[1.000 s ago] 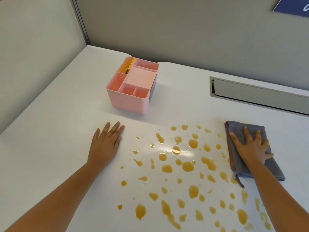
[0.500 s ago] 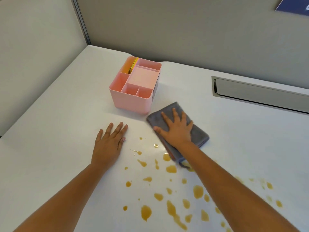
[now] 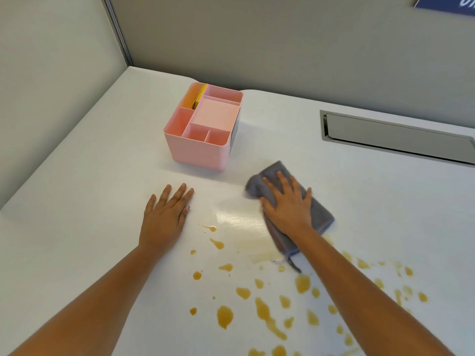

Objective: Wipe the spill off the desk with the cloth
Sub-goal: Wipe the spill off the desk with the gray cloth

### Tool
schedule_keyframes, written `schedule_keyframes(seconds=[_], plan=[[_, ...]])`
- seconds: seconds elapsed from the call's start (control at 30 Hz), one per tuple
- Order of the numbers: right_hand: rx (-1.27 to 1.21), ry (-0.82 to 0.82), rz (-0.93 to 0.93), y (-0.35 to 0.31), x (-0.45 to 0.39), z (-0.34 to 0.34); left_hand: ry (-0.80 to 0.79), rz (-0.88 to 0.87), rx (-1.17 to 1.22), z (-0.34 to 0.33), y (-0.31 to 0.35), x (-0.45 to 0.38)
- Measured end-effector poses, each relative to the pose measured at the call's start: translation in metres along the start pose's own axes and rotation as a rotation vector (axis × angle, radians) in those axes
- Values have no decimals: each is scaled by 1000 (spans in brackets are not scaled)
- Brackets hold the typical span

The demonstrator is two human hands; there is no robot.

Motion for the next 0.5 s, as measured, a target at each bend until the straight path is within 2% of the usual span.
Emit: schedule_keyframes(seconds=[0.17, 0.27, 0.37, 0.5], plan=[[-55, 65, -273, 129, 38, 15, -1, 0, 2, 0, 0, 0], [-127, 123, -378, 167, 66, 24, 5, -4, 10, 2, 4, -1], [-178, 141, -381, 154, 63, 26, 9, 8, 15, 3, 4, 0], [-31, 46, -194, 73, 38, 8, 12, 8, 19, 3, 4, 0]])
Point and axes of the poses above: each hand's wrist, its own x-axis away from the middle knuckle, its own z-axis out of the back of the hand, y = z × x, the point moved 10 cm from there along -x, towards the middle knuckle, and after that the axes turned 9 degrees about -y, right-handed, at the moved point
